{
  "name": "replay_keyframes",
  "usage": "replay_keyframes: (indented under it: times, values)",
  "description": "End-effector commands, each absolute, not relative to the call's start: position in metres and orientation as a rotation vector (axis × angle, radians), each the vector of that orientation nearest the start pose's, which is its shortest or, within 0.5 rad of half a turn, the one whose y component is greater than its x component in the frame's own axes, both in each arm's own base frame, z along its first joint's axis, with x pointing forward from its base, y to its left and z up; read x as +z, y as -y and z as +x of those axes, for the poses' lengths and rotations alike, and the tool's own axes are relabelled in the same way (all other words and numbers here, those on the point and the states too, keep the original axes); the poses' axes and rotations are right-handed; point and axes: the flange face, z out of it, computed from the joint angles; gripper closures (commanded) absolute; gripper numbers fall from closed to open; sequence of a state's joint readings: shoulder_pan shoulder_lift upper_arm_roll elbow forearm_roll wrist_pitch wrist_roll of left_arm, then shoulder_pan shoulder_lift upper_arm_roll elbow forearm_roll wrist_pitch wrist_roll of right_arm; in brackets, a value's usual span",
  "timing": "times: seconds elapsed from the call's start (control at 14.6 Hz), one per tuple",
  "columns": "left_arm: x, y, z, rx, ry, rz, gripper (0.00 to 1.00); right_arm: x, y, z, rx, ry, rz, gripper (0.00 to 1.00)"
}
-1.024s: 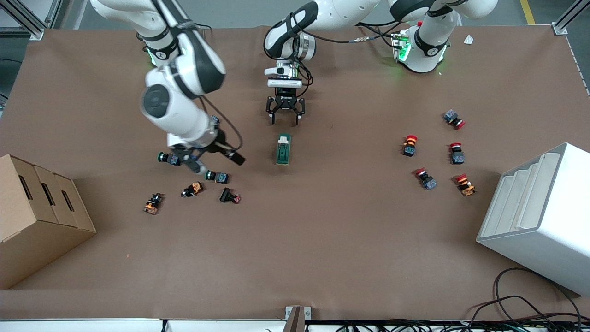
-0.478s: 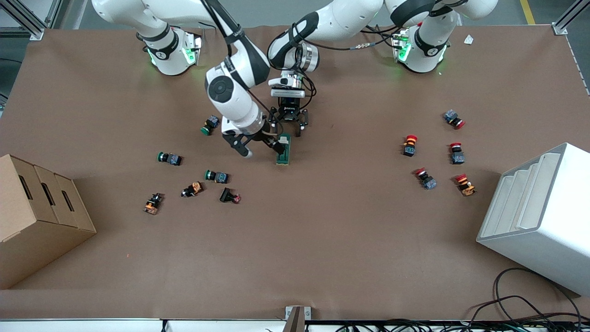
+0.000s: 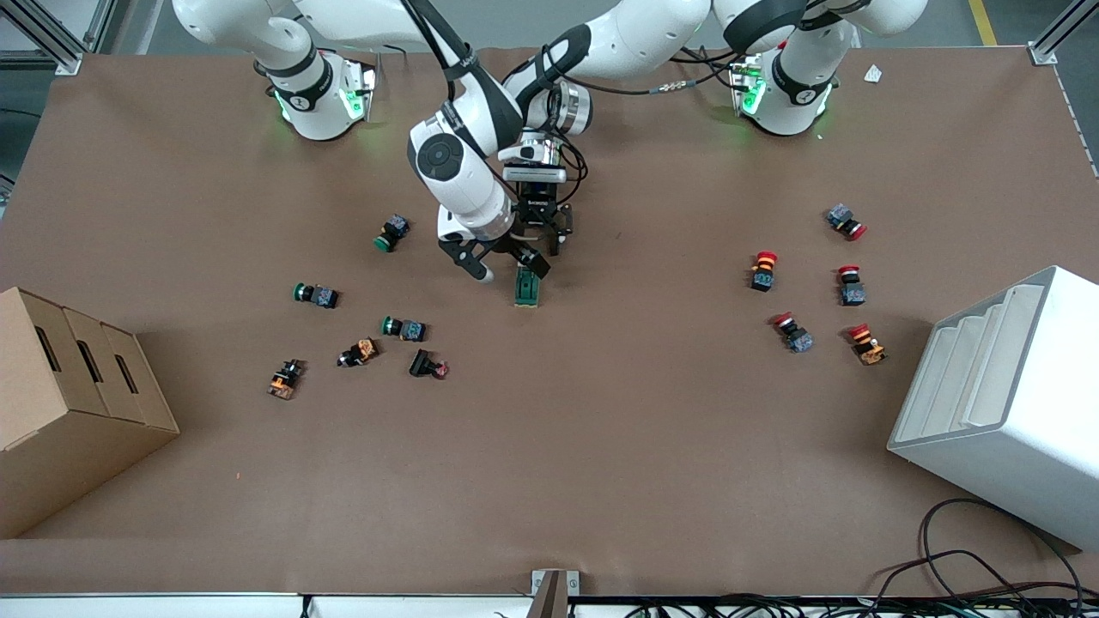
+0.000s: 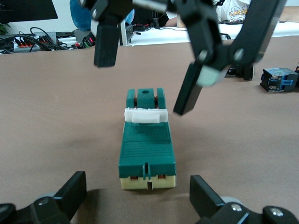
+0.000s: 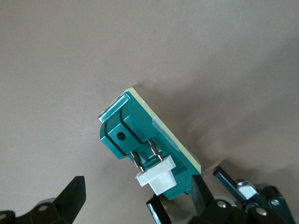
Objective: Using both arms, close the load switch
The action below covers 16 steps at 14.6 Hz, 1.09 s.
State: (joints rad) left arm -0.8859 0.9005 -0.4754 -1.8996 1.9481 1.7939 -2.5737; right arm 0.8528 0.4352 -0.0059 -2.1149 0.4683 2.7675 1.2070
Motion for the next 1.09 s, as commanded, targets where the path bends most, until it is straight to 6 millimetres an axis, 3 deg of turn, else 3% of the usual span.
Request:
replay_keyframes:
  times: [0.0,0.55,1.02]
  values:
    - [0.050,0.556,0.194,-1.775,-0.185,-2.621,0.00,0.206,-0.437,0.401,0.081,-1.107,-2.612,0.00]
    - [0.056,0.557,0.193,-1.844,-0.180,-2.569,0.00,0.209,-0.449,0.400,0.086,-1.168,-2.550,0.00]
    - [0.057,0.559,0.192,-1.853,-0.177,-2.563,0.00,0.230,-0.447,0.430,0.056,-1.182,-2.488,0.00]
